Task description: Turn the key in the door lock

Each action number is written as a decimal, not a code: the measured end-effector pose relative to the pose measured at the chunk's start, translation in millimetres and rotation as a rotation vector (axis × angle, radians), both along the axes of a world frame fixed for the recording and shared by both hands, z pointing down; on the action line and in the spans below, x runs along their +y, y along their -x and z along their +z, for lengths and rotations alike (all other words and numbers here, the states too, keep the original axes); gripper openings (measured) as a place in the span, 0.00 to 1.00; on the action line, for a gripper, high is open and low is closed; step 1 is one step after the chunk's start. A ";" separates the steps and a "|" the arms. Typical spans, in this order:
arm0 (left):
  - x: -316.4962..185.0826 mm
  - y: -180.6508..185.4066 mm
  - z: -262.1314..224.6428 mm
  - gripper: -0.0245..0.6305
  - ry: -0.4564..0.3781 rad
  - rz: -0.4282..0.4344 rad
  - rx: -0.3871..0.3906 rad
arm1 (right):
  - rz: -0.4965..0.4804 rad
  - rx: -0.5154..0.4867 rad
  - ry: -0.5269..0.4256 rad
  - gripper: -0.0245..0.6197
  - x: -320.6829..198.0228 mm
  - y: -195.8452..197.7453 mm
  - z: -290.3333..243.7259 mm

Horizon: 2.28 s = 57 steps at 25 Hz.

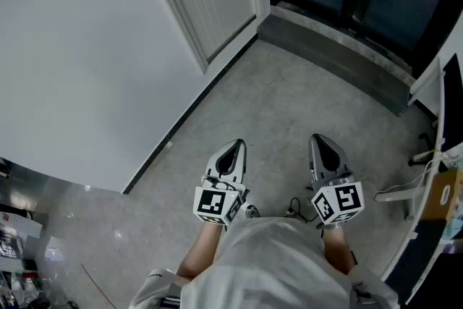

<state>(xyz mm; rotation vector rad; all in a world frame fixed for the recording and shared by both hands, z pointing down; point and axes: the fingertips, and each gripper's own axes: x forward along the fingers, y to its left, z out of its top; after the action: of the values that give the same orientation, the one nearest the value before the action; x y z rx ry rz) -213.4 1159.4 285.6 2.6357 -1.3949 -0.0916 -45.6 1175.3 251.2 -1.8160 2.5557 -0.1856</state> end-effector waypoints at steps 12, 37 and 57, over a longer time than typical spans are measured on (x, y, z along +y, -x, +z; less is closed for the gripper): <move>22.7 -62.5 8.0 0.05 0.053 -0.069 0.017 | -0.030 0.029 0.005 0.04 20.2 -68.1 -0.9; -52.7 -45.3 27.2 0.05 0.073 -0.141 0.039 | -0.106 0.031 0.093 0.04 -66.2 -52.2 32.7; -233.4 26.4 43.8 0.05 0.052 -0.036 0.052 | -0.008 0.041 0.111 0.04 -231.7 28.3 59.3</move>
<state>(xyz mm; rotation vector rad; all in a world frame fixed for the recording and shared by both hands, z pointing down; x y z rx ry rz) -239.9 926.0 329.4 2.5486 -1.4090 -0.1254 -73.9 943.6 310.4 -1.8659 2.6309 -0.2992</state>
